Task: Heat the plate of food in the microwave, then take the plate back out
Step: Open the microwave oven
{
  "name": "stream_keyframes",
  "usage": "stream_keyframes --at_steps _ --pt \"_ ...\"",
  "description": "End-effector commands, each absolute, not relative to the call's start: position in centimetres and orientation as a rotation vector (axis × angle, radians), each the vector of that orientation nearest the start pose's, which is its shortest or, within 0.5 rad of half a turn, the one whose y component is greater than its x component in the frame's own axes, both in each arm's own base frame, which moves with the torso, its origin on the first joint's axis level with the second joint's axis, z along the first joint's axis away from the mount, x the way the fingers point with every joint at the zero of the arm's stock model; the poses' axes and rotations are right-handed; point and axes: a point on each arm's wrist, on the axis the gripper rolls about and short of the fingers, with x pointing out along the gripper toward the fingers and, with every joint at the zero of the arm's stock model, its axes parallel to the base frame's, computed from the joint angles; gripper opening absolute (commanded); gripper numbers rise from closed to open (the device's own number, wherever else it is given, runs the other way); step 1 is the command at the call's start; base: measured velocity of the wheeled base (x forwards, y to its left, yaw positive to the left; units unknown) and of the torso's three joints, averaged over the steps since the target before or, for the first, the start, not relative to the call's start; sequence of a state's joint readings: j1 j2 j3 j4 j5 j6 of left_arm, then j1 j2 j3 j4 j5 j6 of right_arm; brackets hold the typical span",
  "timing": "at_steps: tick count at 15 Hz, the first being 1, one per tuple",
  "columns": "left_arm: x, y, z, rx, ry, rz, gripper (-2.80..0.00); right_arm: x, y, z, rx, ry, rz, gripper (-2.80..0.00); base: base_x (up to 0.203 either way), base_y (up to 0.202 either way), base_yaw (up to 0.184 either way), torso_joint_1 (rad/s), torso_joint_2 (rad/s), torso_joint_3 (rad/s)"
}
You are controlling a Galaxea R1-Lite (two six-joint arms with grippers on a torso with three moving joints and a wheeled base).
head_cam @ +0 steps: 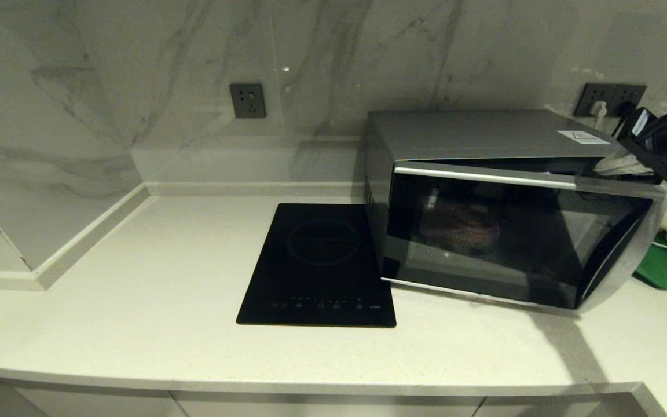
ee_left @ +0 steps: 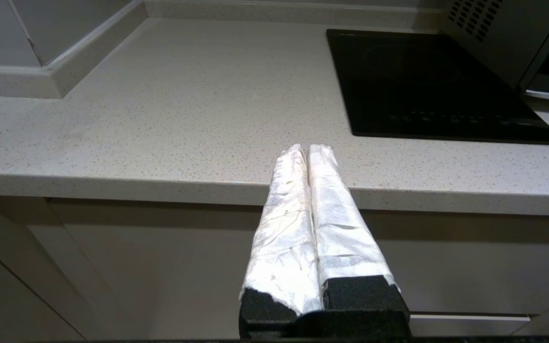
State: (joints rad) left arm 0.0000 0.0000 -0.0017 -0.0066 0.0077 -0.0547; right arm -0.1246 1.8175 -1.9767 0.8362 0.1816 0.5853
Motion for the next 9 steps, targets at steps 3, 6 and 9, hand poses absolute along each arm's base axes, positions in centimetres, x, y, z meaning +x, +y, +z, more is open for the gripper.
stream_keyframes --at_steps 3,6,9 --pt "-2.3 0.0 7.7 -0.055 -0.008 0.007 -2.8 26.4 -3.9 35.8 0.694 0.611 -0.095 -2.8 0.0 0.0 0.0 0.0 0.0 0.0" --pt "-2.3 0.0 7.7 -0.055 -0.009 0.007 -2.8 26.5 -4.8 35.0 0.686 0.636 -0.127 -2.8 0.0 0.0 0.0 0.0 0.0 0.0" --pt "-2.3 0.0 7.7 -0.055 -0.009 0.007 -2.8 25.7 -5.6 33.2 0.674 0.701 -0.168 -2.8 0.0 0.0 0.0 0.0 0.0 0.0"
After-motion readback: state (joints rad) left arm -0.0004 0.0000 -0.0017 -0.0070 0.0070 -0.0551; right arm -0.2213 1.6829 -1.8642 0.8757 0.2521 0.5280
